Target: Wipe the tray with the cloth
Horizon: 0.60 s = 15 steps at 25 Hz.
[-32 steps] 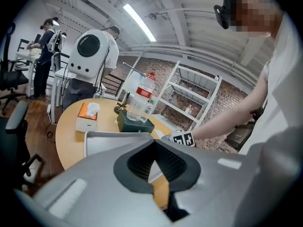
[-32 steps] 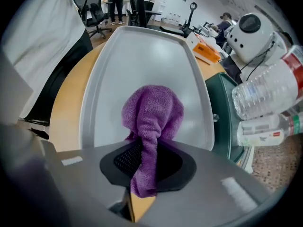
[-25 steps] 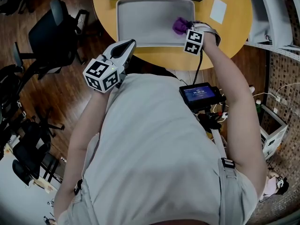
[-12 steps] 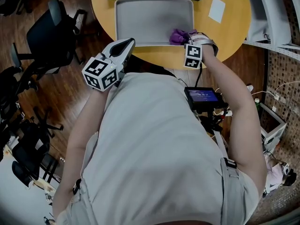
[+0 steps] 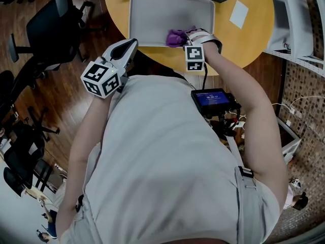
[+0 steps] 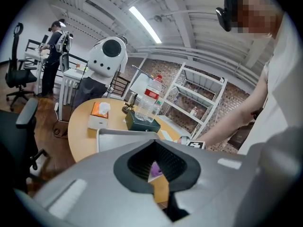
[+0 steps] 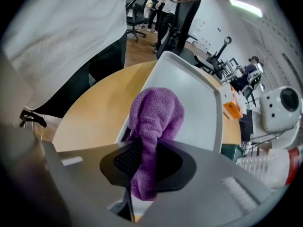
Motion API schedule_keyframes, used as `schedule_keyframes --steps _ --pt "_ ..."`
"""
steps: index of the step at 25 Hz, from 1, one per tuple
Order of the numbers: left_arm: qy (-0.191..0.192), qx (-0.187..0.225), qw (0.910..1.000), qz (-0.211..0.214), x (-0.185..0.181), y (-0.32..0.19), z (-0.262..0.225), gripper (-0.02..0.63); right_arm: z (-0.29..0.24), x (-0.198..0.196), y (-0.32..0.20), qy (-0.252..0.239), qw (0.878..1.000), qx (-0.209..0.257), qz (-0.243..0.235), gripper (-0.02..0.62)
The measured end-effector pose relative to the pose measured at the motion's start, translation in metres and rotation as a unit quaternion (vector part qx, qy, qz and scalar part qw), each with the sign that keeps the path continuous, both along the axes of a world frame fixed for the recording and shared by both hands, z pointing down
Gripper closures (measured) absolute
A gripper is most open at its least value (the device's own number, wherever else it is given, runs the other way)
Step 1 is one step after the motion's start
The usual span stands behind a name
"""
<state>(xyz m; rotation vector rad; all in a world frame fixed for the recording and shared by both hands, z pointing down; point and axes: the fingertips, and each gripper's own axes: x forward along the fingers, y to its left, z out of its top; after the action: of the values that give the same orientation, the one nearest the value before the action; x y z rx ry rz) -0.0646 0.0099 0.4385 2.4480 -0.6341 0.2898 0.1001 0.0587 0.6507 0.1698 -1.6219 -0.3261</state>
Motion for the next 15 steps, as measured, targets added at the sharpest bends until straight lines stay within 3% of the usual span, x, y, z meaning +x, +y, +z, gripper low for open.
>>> schedule_keyframes --steps 6,15 --pt "-0.003 -0.006 0.9987 -0.051 -0.041 -0.004 0.011 0.606 0.009 -0.066 -0.022 -0.013 0.997 -0.006 -0.08 0.526" --pt "-0.004 -0.022 0.9936 -0.111 -0.105 -0.017 0.04 0.606 0.029 -0.14 -0.051 -0.021 0.988 -0.02 -0.152 0.526"
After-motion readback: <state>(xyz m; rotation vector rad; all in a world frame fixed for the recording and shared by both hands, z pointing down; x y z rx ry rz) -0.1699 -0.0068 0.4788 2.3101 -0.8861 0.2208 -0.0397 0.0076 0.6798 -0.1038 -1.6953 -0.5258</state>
